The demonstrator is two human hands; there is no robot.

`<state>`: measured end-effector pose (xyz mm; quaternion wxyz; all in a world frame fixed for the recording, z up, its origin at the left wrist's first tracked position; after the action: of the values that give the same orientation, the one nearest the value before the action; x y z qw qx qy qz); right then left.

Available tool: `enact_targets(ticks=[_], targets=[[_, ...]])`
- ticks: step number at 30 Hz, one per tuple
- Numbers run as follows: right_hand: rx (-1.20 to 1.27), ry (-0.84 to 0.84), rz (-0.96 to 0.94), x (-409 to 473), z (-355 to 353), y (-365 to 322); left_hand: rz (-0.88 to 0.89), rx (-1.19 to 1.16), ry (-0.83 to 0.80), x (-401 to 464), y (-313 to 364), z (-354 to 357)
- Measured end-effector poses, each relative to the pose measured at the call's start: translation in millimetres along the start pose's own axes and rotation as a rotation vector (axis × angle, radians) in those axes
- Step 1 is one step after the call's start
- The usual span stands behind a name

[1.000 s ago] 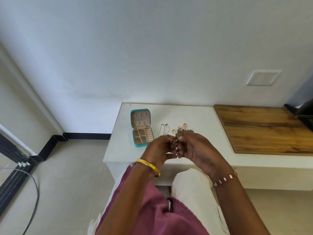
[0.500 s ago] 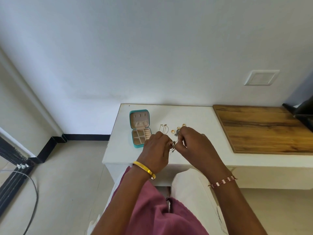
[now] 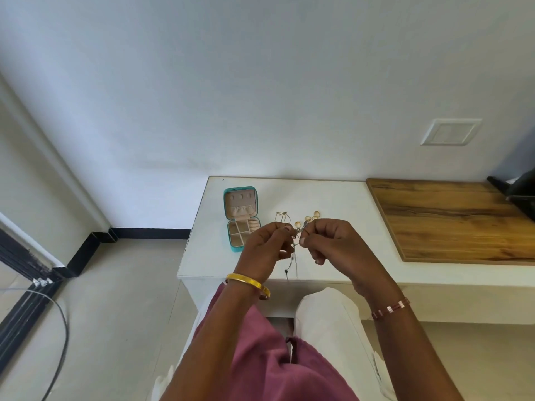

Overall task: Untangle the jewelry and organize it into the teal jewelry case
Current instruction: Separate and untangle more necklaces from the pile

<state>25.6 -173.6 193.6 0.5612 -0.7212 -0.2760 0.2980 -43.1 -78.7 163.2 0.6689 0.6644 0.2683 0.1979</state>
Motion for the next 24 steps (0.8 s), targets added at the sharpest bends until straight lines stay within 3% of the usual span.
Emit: enact_targets(ticks=[5,11,18,24], targets=[[-0.03,0.021,-0.03,-1,-1,-2,-0.136,-0.157,-0.038,-2,-6,10],[0.011,0.082,-0.02,0,-8,2,-0.036,0.119,-0.056,0,-3,8],[-0.125,0.119,-0.076,3,-7,-1,0.092,0.401,-0.023,4,-1,4],[-0.097,0.026,0.015,2,-2,7,0.017,0.314,-0.065,2,-5,10]])
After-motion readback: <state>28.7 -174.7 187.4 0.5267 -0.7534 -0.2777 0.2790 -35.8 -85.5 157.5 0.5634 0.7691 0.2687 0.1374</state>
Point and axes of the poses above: each hand's wrist, its own x-axis towards the middle knuckle, its own z-axis out of the palm, y = z × x, the point moved 8 cm from there along x, towards the middle knuckle, and after that the axes turned 7 degrees about x, right-handed, at the moved point
